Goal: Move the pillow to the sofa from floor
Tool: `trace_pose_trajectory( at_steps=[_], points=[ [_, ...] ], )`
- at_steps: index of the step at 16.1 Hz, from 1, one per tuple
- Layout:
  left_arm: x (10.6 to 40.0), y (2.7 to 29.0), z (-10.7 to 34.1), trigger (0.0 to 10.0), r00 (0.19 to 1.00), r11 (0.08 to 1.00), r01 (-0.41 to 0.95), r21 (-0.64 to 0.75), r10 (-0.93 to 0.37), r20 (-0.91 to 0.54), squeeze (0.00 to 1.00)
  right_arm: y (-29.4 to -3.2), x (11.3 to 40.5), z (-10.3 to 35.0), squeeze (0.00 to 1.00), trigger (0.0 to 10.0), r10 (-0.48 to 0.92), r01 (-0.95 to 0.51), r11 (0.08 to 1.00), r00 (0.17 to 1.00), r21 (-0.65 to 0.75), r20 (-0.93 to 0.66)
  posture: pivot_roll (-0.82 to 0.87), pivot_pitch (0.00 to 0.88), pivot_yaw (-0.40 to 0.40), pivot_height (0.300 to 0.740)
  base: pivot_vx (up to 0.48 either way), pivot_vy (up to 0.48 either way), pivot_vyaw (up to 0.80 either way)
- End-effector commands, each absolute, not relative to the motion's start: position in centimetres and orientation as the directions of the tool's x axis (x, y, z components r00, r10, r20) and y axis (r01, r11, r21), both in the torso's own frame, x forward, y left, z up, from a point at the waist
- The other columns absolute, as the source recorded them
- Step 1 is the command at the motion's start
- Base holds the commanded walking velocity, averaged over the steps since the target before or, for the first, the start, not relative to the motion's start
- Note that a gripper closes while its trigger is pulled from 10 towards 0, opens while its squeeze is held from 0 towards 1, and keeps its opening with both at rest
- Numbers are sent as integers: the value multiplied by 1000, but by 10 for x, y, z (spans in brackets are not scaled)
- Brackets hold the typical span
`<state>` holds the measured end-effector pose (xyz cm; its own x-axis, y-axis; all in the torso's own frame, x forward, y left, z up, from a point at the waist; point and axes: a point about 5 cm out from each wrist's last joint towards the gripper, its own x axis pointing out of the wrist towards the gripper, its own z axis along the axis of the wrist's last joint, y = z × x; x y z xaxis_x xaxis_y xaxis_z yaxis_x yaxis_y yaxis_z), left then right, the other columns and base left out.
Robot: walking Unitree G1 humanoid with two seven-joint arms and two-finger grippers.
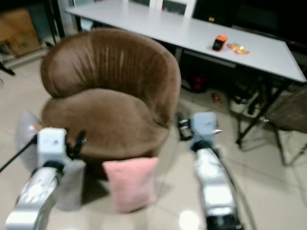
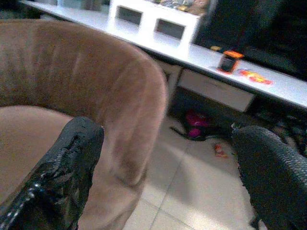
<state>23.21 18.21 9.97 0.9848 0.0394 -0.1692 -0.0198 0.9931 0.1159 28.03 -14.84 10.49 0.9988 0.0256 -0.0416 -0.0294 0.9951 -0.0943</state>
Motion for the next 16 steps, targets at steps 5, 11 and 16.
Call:
trace_pose_trajectory(
  at_steps=[5,11,16],
  points=[
    [233,177,109,10000,995,994,4,105,6,-96,0,-168,273,98,0,10000,65,-61,998,989,31,-135,-30,0,-70,740,0,-130,0],
    [232,178,110,10000,996,995,26,100,-17,-88,0,-154,266,94,0,10000,126,-124,992,977,21,-174,-27,0,-67,740,145,0,400],
    [233,182,109,10000,996,994,8,107,2,-95,0,-160,269,93,0,10000,72,-59,995,980,78,-184,-20,0,-73,740,307,0,0]
  ],
)
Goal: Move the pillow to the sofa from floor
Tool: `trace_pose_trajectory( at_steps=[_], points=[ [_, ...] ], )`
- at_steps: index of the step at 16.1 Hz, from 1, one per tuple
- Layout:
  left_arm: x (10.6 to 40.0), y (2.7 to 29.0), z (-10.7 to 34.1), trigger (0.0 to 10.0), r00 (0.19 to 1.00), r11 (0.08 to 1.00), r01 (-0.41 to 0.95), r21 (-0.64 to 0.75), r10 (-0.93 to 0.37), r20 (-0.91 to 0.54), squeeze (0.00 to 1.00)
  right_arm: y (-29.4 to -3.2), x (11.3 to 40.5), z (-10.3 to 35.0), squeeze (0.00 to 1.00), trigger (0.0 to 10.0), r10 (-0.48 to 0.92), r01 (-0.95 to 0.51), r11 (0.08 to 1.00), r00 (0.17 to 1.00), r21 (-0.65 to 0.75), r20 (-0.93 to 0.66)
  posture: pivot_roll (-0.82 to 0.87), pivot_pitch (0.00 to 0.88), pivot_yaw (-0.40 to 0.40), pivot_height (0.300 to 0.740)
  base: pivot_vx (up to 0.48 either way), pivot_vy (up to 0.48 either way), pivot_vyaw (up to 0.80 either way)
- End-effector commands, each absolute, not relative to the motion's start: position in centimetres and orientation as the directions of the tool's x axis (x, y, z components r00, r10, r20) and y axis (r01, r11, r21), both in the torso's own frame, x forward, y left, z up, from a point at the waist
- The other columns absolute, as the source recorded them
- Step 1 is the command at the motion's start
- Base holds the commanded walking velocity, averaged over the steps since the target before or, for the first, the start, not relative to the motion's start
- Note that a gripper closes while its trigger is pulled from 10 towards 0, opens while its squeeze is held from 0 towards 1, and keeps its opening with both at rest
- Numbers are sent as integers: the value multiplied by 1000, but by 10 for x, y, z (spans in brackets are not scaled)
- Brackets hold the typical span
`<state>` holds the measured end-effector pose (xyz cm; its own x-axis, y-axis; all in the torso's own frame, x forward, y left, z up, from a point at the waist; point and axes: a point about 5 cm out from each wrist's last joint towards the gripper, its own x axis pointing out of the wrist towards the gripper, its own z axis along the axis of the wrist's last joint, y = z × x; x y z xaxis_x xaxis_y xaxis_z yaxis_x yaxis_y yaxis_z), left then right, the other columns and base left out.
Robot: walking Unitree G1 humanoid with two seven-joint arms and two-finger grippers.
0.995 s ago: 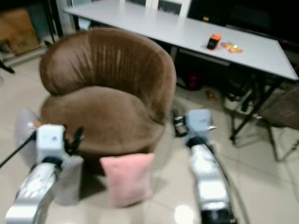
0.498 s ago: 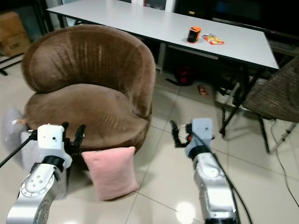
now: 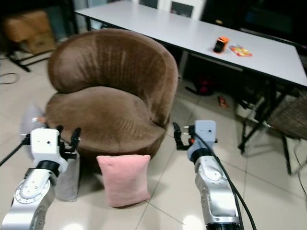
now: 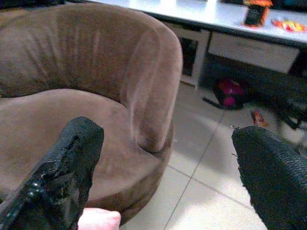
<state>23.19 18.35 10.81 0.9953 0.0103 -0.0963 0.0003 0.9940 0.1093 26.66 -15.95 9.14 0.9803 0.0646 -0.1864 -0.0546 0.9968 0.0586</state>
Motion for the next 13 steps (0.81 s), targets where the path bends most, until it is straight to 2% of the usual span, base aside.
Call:
trace_pose_trajectory(
  at_steps=[1,3,4,7,9,13],
  points=[
    [232,182,108,10000,996,994,9,106,1,-95,0,-157,268,95,0,10000,92,-80,994,980,71,-176,-19,0,-75,740,307,0,0],
    [232,182,108,10000,995,994,12,106,-2,-95,0,-157,269,100,0,10000,80,-77,997,987,27,-137,-18,0,-76,740,307,0,0],
    [231,182,108,10000,995,994,13,106,-3,-96,0,-157,271,107,0,10000,64,-69,995,996,-75,-65,-18,0,-76,740,307,0,0],
    [231,181,108,10000,995,994,16,106,-6,-97,0,-149,271,113,0,10000,76,-77,989,997,-123,-18,-17,0,-75,740,306,0,0],
    [231,181,109,10000,995,994,16,107,-6,-95,0,-143,270,110,0,10000,159,-163,982,986,-99,-51,-15,0,-75,740,304,0,0],
    [231,182,109,10000,995,994,14,109,-4,-96,0,-144,270,111,0,10000,155,-158,981,987,-111,-38,-15,0,-72,740,302,0,800]
  ],
)
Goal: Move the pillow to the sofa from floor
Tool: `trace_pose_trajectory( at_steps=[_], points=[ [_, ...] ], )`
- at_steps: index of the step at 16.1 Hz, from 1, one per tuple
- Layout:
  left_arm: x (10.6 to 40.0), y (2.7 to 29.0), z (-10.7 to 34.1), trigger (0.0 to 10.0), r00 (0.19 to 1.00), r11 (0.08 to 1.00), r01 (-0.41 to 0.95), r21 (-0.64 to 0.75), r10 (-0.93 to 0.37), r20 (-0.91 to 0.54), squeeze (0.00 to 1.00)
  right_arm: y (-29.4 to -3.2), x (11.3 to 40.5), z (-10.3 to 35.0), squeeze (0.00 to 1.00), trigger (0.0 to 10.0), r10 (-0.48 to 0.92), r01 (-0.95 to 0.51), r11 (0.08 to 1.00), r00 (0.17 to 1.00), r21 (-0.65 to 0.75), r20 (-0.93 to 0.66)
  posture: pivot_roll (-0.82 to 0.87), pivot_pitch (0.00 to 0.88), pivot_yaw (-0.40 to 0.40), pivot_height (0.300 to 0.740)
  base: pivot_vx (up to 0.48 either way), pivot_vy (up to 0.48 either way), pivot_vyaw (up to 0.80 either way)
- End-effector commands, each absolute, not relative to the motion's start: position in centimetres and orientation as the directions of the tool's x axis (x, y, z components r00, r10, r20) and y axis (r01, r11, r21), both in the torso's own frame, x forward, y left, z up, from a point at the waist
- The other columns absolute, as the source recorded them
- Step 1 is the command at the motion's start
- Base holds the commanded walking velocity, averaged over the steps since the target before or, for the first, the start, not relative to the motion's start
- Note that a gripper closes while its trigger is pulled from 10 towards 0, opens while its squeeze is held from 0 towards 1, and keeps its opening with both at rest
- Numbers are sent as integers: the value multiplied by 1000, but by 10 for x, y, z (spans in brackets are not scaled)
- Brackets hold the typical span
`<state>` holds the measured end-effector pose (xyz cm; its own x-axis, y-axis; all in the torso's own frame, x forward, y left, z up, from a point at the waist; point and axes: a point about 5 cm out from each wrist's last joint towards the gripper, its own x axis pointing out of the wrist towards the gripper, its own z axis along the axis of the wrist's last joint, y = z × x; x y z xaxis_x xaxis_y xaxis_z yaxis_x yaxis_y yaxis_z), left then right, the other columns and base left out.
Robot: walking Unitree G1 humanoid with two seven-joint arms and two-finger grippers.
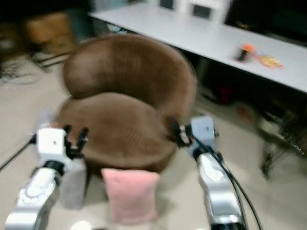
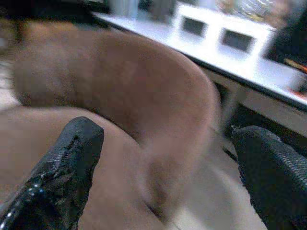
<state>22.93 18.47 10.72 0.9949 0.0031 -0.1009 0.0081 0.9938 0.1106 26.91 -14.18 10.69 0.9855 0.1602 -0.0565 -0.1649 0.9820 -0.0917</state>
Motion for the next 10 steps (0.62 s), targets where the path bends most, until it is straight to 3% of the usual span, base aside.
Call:
trace_pose_trajectory(
  at_steps=[1,2,4,8,10],
  points=[
    [231,182,109,10000,995,994,15,109,-4,-96,0,-144,271,111,0,10000,159,-163,979,986,-120,-44,-15,0,-72,740,304,0,800],
    [231,182,109,10000,995,994,15,109,-4,-96,0,-144,271,111,0,10000,163,-168,978,985,-126,-48,-17,0,-70,740,304,0,800],
    [231,182,109,10000,995,994,14,109,-3,-99,0,-147,268,104,0,10000,175,-173,984,978,29,-113,-21,0,-64,740,298,0,0],
    [231,180,108,10000,995,994,16,104,-6,-101,0,-143,268,100,0,10000,208,-201,977,971,70,-115,-16,0,-57,740,281,0,0],
    [232,175,106,10000,994,995,38,96,-28,-108,0,-138,274,97,0,10000,239,-225,968,961,114,-136,-12,0,-56,740,0,0,0]
  ],
)
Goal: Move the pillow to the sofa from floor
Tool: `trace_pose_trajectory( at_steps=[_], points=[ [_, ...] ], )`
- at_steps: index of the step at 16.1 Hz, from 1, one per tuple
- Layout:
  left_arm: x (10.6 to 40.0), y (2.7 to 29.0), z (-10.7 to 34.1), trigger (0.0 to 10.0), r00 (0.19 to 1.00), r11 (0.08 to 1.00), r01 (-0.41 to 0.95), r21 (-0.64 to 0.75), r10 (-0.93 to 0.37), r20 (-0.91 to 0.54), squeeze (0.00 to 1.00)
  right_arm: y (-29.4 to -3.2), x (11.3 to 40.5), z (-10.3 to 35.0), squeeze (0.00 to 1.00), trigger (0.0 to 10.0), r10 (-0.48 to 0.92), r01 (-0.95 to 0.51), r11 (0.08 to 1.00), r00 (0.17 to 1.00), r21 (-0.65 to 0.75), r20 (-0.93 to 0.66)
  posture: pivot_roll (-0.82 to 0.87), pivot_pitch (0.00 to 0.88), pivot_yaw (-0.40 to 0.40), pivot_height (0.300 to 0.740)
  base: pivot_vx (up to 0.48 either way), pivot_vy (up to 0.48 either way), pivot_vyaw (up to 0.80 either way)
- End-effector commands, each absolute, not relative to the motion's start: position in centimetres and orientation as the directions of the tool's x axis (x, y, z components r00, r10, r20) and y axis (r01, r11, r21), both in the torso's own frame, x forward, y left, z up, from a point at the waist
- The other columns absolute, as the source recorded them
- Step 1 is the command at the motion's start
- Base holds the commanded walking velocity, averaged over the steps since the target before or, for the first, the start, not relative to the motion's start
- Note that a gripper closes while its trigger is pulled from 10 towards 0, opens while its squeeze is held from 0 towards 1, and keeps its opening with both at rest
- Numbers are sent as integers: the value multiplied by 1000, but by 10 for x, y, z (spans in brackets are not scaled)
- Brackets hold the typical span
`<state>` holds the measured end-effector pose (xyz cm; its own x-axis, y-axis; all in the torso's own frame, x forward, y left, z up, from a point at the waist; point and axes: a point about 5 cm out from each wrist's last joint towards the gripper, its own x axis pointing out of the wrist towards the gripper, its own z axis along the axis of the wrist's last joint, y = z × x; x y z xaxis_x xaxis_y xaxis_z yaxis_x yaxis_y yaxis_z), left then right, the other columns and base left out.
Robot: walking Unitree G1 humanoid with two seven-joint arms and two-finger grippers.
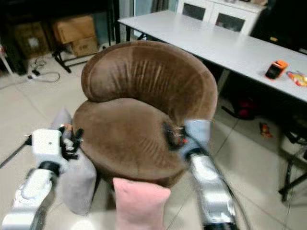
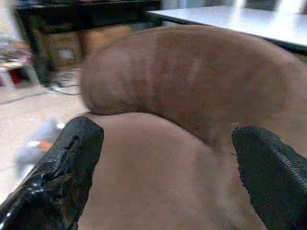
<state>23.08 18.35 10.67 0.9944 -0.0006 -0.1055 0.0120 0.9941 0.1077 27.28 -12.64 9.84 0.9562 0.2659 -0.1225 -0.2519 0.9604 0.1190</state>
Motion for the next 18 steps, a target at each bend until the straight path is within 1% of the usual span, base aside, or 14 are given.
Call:
trace_pose_trajectory(
  at_steps=[1,5,8,11,12,13,15,18],
  points=[
    [232,176,106,10000,994,994,40,102,-29,-108,0,-137,276,99,0,10000,241,-226,967,962,116,-126,-11,0,-56,735,0,0,0],
    [233,183,110,10000,995,992,21,128,-8,-96,0,-140,278,102,0,10000,210,-196,972,971,126,-110,-5,0,-53,700,0,0,0],
    [232,181,111,10000,994,992,40,120,-28,-104,0,-141,281,105,0,10000,201,-190,976,975,104,-100,-11,0,-56,666,0,0,0],
    [230,181,107,10000,993,999,14,45,-8,-122,0,-150,282,103,0,10000,178,-164,980,977,117,-118,-10,0,-66,636,0,0,0],
    [229,182,104,10000,992,999,8,54,-1,-125,0,-153,281,97,0,10000,165,-148,981,976,122,-143,-5,0,-78,626,0,0,0],
    [228,182,105,10000,994,997,13,80,-5,-105,0,-155,276,91,0,10000,155,-136,984,974,118,-167,-8,0,-74,616,0,0,0],
    [227,180,108,10000,997,994,40,106,-33,-68,0,-151,268,88,0,10000,176,-157,981,967,113,-185,-12,0,-69,591,0,0,0],
    [224,175,105,10000,994,990,76,119,-67,-85,0,-146,262,86,0,10000,205,-187,977,959,104,-196,-17,0,-72,587,0,0,0]
  ],
)
